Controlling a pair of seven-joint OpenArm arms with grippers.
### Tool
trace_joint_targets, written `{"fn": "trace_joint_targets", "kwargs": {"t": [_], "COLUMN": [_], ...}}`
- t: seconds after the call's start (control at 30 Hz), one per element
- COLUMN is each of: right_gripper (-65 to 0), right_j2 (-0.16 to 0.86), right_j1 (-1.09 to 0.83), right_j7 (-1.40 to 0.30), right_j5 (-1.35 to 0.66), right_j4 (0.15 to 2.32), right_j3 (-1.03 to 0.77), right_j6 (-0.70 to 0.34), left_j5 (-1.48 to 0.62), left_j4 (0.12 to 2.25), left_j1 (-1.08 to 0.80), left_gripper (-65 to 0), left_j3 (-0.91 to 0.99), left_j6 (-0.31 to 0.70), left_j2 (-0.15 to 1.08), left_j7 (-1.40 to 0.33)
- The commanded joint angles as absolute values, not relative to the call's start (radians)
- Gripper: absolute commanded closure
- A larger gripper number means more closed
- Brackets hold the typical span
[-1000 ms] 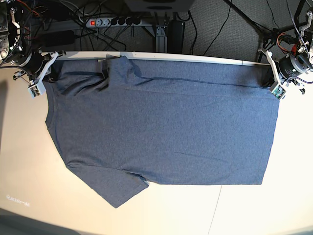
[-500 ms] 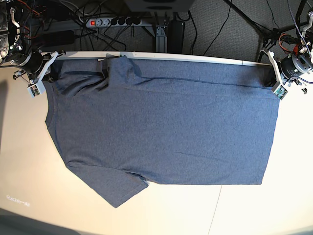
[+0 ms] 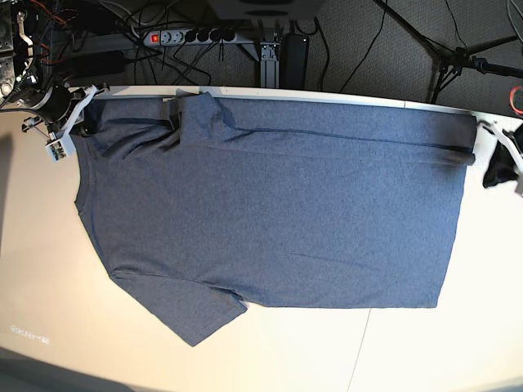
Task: Fold the T-shirt properly
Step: 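Release the left gripper and move it along the shirt side to the hem corner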
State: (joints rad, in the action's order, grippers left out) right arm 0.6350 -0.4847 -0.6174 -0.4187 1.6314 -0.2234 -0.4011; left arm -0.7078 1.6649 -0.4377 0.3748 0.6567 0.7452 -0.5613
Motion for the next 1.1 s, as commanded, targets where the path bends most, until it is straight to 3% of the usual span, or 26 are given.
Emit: {"fn": "trace_joint_targets", "kwargs": {"t": [0.0,0.1,0.17,0.4,0.63,1.07], "right_gripper": [0.0,0.0,0.0,0.0,0.0,0.0], "right_j2": [0.653,0.653,0.653,0.653,0.651,0.651], "right_j1": [-0.493,-0.493,-0.493,-0.493,-0.491,-0.491], "right_j7": [-0.655,-0.654,-0.654,-0.654,-0.65,-0.651], "right_j5": [-0.393,-0.393,-0.394,-0.405,-0.405,-0.405], "right_j4": [1.631,1.631,1.631,1.631,1.631,1.631], "right_j3": [-0.232,-0.232,-0.232,-0.232,-0.232,-0.232], "right_j6": [-0.416,-0.416,-0.416,-0.416,-0.416,-0.416], "left_j5": [-0.73,-0.775,-0.809,-0.826,-0.807,-0.757], "left_j4": [1.676,1.676,1.674,1.513,1.195,0.627], "left_j1": [-0.413,-0.356,-0.323,-0.15,0.133,0.558], "left_gripper": [-7.1,-25.1,-31.4,-32.1,-32.1,-32.1], "left_j3": [0.393,0.392,0.391,0.309,0.093,-0.082], "left_j6": [0.694,0.693,0.691,0.651,0.651,0.656], "left_j2": [0.765,0.765,0.764,0.737,0.683,0.606], "left_j7": [-0.543,-0.542,-0.533,-0.482,-0.482,-0.453]}}
